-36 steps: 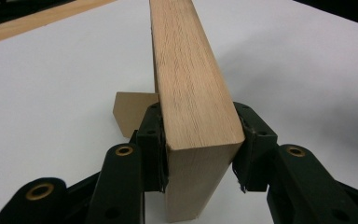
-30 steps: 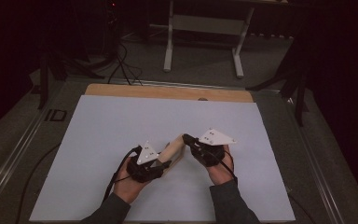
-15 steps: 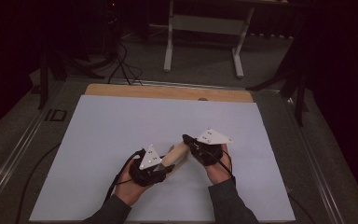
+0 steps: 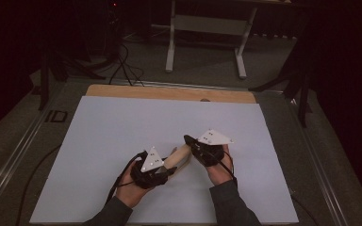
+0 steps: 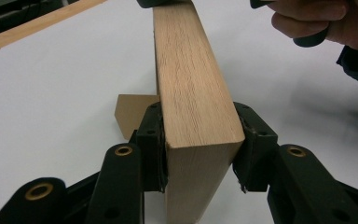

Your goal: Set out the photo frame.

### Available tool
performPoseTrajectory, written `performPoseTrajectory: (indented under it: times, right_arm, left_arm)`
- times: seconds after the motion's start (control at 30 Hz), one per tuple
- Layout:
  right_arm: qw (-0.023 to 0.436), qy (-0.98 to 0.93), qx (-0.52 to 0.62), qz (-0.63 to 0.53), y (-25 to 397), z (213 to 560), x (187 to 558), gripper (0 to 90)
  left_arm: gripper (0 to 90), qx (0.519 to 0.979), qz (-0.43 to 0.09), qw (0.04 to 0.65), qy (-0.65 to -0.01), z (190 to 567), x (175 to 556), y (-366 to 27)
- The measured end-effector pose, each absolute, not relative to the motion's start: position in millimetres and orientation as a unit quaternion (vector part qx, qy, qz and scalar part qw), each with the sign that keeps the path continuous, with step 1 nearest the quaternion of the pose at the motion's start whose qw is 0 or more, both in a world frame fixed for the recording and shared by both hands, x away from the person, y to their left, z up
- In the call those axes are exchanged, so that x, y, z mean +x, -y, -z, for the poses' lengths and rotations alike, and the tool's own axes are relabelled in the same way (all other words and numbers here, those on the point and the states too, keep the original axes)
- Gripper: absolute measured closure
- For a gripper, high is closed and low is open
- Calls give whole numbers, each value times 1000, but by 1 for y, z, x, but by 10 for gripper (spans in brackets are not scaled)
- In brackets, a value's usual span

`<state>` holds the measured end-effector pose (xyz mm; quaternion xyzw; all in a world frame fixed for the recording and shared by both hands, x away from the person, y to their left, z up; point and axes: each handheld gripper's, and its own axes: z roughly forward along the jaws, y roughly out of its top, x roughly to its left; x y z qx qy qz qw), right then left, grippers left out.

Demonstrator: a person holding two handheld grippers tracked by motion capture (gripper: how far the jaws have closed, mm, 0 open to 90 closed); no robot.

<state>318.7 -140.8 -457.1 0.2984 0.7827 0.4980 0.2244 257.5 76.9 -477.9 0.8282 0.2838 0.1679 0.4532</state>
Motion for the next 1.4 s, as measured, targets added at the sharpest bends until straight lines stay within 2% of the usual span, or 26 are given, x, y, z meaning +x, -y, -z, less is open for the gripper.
performPoseTrajectory:
  times: [0.6,1.4]
  right_arm:
    - [229,-783,305,-492,144,456,316,896]
    - [220,-794,304,-478,149,453,311,896]
  left_arm:
    - [539,808,-179,446,-340,479,267,-89]
    - [474,793,-182,440,-380,482,274,-99]
